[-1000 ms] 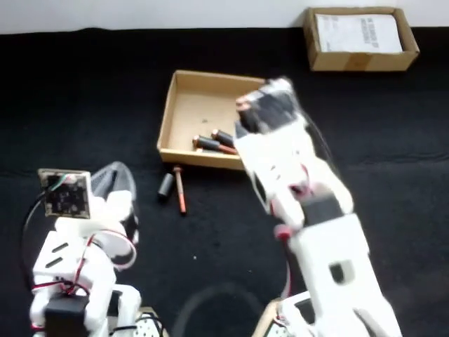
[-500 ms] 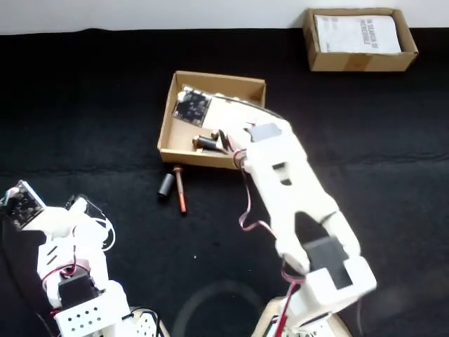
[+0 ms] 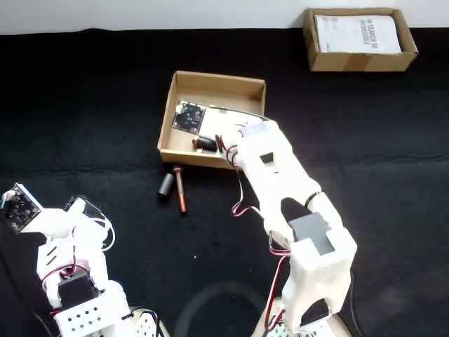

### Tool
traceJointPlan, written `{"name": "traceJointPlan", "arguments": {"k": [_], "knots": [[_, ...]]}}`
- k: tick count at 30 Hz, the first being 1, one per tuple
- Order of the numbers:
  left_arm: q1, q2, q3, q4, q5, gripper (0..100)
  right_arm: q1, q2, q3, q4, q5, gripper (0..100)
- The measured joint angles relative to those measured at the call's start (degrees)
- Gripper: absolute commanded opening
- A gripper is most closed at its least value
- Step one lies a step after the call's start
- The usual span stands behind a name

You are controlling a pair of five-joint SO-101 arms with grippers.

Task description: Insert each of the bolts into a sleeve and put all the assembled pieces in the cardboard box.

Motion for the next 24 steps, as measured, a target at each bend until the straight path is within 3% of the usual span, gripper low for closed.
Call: {"name": "traceJointPlan", "arguments": {"k": [4,9,13,18,21,24], "knots": [[0.00,0.00,0.00,0.00,0.00,1,-0.62,0.09,-3.52,5.63,-0.79,18.0],[0.88,0.00,0.00,0.00,0.00,1,-3.52,-0.18,-13.27,16.44,-15.03,18.0],[0.97,0.00,0.00,0.00,0.00,1,-8.35,-1.76,-22.33,25.49,-34.20,18.0],[0.97,0.00,0.00,0.00,0.00,1,-13.80,-2.37,-31.74,34.29,-65.76,18.0],[0.97,0.00,0.00,0.00,0.00,1,-15.38,-2.46,-31.47,36.40,-83.96,18.0],[0.97,0.00,0.00,0.00,0.00,1,-17.14,-2.46,-26.99,36.66,-96.35,18.0]]}}
